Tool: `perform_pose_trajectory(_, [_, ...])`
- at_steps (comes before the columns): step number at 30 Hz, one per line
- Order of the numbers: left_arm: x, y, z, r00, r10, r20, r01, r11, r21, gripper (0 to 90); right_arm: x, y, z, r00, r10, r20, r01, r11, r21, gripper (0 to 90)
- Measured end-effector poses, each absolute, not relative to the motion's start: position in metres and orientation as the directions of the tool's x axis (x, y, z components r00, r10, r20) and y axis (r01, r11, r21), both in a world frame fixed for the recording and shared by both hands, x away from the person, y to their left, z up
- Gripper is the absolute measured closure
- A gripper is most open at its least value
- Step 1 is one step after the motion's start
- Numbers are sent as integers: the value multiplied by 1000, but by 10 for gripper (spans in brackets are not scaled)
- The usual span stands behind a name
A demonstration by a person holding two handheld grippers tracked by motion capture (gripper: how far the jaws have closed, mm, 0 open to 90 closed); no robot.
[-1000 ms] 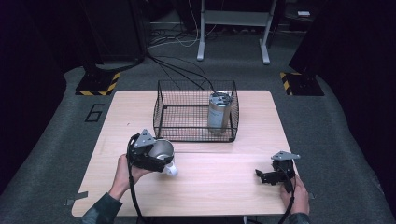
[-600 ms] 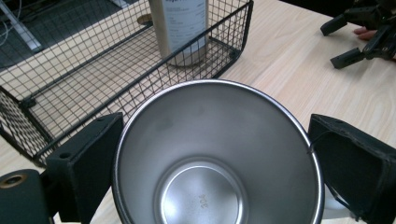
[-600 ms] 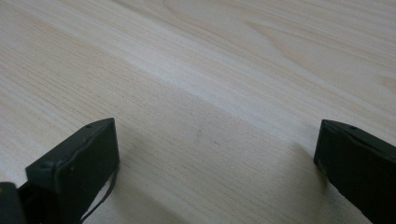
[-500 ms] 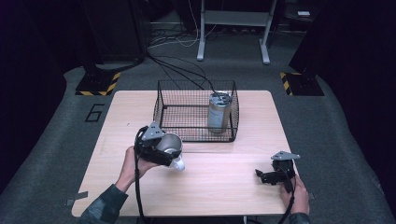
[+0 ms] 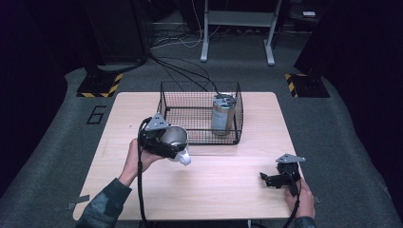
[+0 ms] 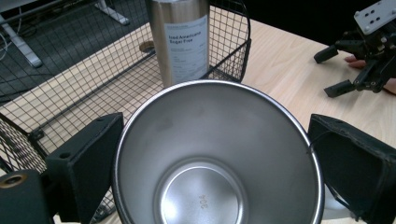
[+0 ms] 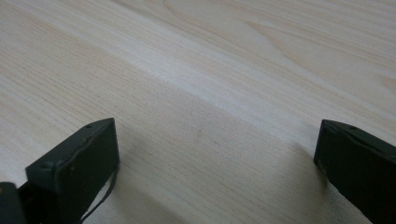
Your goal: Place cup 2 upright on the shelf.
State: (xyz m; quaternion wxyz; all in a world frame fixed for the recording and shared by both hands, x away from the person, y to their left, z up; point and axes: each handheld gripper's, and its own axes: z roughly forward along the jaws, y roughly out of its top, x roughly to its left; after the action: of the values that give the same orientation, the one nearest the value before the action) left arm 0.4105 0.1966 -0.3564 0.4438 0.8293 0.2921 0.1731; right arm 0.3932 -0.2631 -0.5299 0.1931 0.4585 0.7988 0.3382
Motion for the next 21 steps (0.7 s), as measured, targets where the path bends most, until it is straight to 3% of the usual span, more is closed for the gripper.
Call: perform_pose_trajectory(21, [432, 188, -328, 769, 638, 39, 308, -424, 852, 65, 393, -263, -530, -508, 861, -1, 599, 354, 719, 0])
